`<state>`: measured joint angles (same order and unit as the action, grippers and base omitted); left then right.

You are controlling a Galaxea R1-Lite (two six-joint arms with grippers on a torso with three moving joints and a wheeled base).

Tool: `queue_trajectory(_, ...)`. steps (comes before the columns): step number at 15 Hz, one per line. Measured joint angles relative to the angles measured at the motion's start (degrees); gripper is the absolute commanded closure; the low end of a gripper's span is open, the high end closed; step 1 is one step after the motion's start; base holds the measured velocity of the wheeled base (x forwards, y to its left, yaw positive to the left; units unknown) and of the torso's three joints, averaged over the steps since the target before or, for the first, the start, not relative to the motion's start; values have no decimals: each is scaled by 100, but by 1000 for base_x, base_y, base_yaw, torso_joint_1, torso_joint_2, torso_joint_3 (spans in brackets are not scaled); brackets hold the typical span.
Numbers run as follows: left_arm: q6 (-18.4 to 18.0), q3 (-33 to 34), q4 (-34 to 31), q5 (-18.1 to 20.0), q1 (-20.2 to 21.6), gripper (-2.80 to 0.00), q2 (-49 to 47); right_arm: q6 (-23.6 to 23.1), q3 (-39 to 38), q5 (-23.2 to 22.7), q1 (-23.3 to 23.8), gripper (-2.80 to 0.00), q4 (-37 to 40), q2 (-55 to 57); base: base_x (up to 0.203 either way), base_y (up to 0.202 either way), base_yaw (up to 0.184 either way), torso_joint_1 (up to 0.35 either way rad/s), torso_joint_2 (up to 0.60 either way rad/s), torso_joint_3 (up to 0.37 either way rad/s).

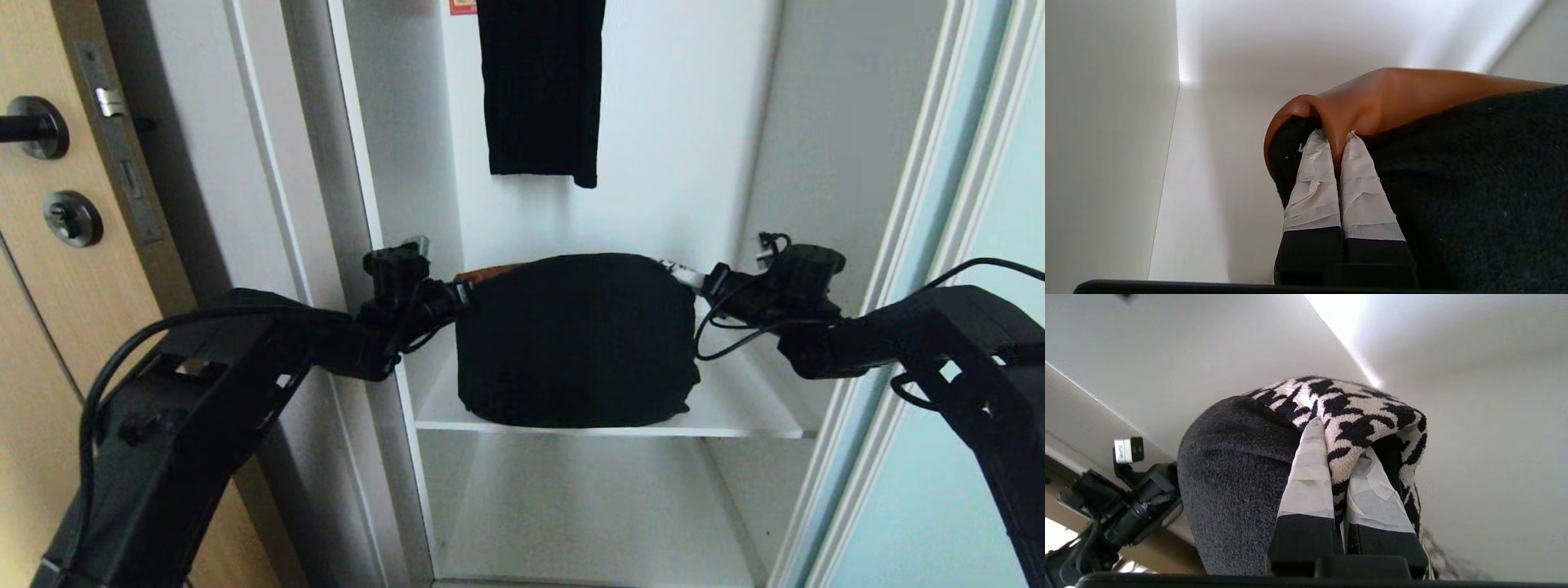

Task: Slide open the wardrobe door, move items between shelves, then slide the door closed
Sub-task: Place the pillow on the higher shelf

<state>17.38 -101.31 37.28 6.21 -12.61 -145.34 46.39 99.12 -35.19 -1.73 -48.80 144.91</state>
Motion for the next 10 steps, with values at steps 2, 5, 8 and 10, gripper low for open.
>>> queue_trajectory(2, 28, 558, -1, 7, -105, 0, 271, 2, -525, -44, 36, 0, -40, -279, 0, 0, 0, 0, 0, 0)
queue_trajectory(5, 11, 1397, -18, -6, -246, 0, 628, 0, -1255, -71, 74, 0, -51, -676, 0, 0, 0, 0, 0, 0)
queue_trajectory(8, -33, 2096, -98, -6, -381, 0, 870, 2, -1935, -132, 147, 0, 2, -995, 0, 0, 0, 0, 0, 0)
queue_trajectory(10, -25, 2498, -181, -4, -466, 0, 1013, 2, -2237, -141, 197, 0, 46, -1128, 0, 0, 0, 0, 0, 0)
